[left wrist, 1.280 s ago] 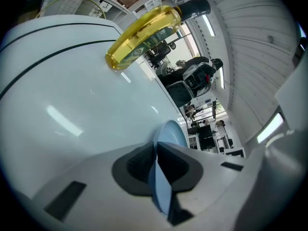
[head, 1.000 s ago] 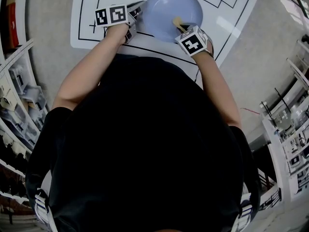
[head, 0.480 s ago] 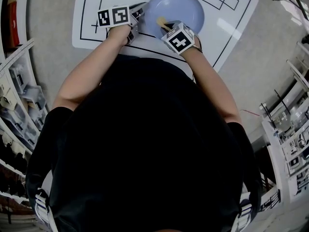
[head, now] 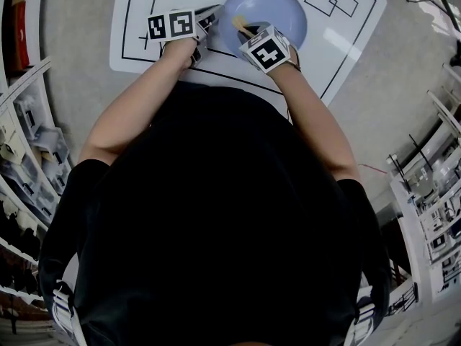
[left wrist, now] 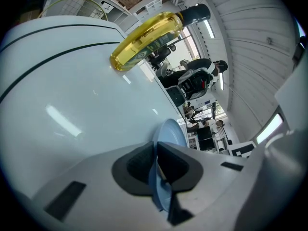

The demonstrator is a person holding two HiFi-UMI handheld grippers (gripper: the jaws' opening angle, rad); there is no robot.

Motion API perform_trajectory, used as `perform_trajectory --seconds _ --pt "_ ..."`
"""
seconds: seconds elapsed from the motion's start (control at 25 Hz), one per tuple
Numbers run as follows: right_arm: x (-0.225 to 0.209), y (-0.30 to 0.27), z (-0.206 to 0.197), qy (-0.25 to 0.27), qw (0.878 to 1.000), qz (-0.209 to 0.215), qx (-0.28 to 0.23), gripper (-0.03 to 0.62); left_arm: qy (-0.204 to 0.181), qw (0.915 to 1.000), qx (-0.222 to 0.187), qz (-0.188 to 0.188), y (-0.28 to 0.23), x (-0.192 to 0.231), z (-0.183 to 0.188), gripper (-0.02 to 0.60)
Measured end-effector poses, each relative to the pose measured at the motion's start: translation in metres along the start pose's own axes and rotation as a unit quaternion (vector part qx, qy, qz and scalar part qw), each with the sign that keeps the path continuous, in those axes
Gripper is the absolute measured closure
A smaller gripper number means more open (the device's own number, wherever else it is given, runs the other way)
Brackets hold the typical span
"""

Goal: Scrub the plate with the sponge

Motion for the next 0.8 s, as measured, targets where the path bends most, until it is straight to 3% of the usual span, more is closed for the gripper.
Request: perform_trajectory --seconds 0.24,0.56,0.8 --pt "0.000 -0.001 -0.002 -0.017 1.000 -0.001 -0.002 0.557 -0.025 0.9997 0.003 -0.004 0.002 -0.001 0.000 0.551" --pt "-0.002 0.004 0.001 -0.023 0.999 -0.011 -0.027 0.559 -0.017 0.9996 0.017 -0.012 -0.001 -0.001 -0.001 0.546" --pt "-0.002 0.018 0.009 -0.042 0.998 -0.023 -0.050 0.559 -0.068 0.9975 0.009 -0.015 0.005 -0.010 0.008 0.546"
Point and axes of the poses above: the fingertips, and each gripper's own axes: y backward along the fingers, x to its left, z out of its top, the point moved 1 cm from there along y, backward along the fingers, and after that the axes turned 15 degrees about -x, right-handed, at the moved point
